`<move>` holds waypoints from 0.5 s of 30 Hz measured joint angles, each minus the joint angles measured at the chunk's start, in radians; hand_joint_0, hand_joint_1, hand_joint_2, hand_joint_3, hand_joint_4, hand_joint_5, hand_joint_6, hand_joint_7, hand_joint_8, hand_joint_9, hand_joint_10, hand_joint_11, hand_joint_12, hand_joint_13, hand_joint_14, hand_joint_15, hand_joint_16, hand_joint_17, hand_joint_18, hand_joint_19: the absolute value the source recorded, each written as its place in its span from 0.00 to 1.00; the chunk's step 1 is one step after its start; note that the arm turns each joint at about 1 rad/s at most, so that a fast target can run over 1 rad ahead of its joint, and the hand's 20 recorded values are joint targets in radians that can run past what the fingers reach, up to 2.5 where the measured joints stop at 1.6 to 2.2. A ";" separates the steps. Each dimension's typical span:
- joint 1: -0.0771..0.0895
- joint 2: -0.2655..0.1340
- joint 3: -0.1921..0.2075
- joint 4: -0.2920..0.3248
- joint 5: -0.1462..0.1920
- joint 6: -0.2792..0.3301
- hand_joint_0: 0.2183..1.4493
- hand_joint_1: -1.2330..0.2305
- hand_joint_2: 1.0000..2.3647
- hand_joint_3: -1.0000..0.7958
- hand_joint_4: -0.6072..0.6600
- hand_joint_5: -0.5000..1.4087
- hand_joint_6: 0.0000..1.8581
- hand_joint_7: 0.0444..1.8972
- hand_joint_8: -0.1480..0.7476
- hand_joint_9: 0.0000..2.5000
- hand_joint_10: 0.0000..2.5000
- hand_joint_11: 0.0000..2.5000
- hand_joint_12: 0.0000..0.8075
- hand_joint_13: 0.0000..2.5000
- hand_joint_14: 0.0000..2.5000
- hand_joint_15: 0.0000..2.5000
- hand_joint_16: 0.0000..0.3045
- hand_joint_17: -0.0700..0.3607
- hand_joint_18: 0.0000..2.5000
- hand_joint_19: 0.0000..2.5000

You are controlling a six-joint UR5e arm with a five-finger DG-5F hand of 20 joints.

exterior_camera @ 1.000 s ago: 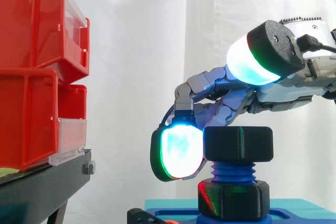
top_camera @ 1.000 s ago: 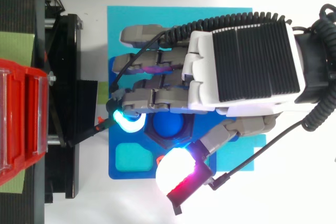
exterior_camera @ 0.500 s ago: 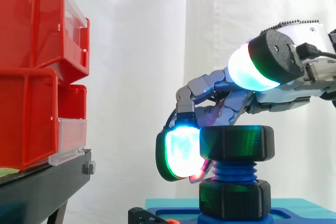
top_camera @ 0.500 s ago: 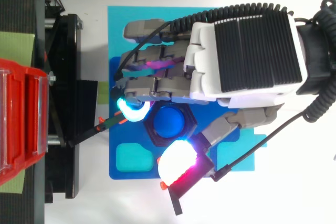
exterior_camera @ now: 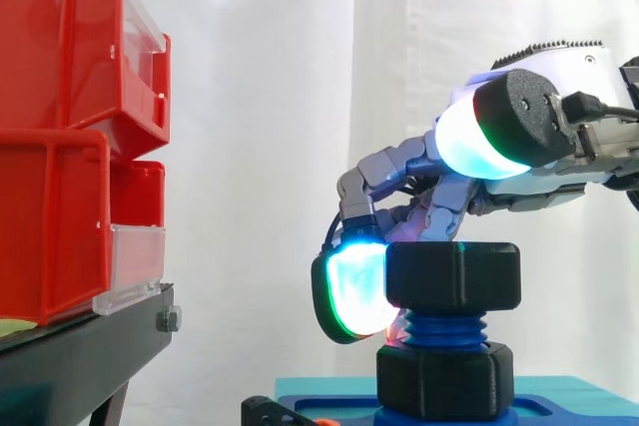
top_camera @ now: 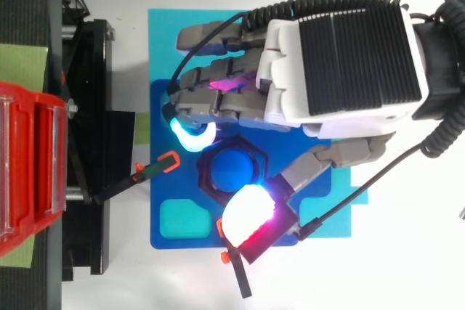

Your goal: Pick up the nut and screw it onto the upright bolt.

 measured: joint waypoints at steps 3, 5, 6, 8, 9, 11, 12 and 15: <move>-0.004 0.000 0.000 0.000 -0.003 0.000 0.25 0.74 0.00 0.28 0.63 0.27 0.31 0.69 0.52 0.45 0.00 0.00 0.28 0.29 0.00 0.00 0.06 0.25 0.12 0.00; -0.006 0.000 0.000 0.001 -0.004 0.000 0.25 0.72 0.00 0.28 0.60 0.28 0.31 0.70 0.52 0.48 0.00 0.01 0.26 0.32 0.00 0.00 0.05 0.25 0.14 0.00; -0.007 0.000 0.000 0.001 -0.004 0.000 0.25 0.72 0.00 0.28 0.58 0.28 0.30 0.71 0.52 0.49 0.00 0.01 0.26 0.32 0.00 0.00 0.05 0.24 0.14 0.00; -0.010 0.000 0.000 0.001 -0.006 0.000 0.25 0.71 0.00 0.28 0.56 0.29 0.30 0.73 0.52 0.51 0.00 0.02 0.26 0.34 0.00 0.00 0.05 0.24 0.15 0.00; -0.011 0.000 0.000 0.001 -0.007 0.000 0.26 0.71 0.00 0.28 0.54 0.29 0.29 0.75 0.52 0.52 0.00 0.02 0.25 0.34 0.00 0.00 0.05 0.23 0.16 0.00; -0.013 0.000 0.000 0.001 -0.010 0.000 0.26 0.70 0.00 0.28 0.51 0.30 0.29 0.77 0.52 0.53 0.00 0.02 0.25 0.35 0.00 0.00 0.05 0.23 0.17 0.00; -0.014 0.000 0.000 0.001 -0.012 0.000 0.26 0.70 0.00 0.28 0.50 0.30 0.28 0.78 0.52 0.53 0.00 0.02 0.25 0.35 0.00 0.00 0.04 0.23 0.18 0.00; -0.018 0.000 -0.001 -0.002 -0.017 -0.001 0.26 0.69 0.00 0.28 0.48 0.31 0.28 0.81 0.51 0.55 0.00 0.03 0.24 0.37 0.00 0.00 0.04 0.23 0.20 0.00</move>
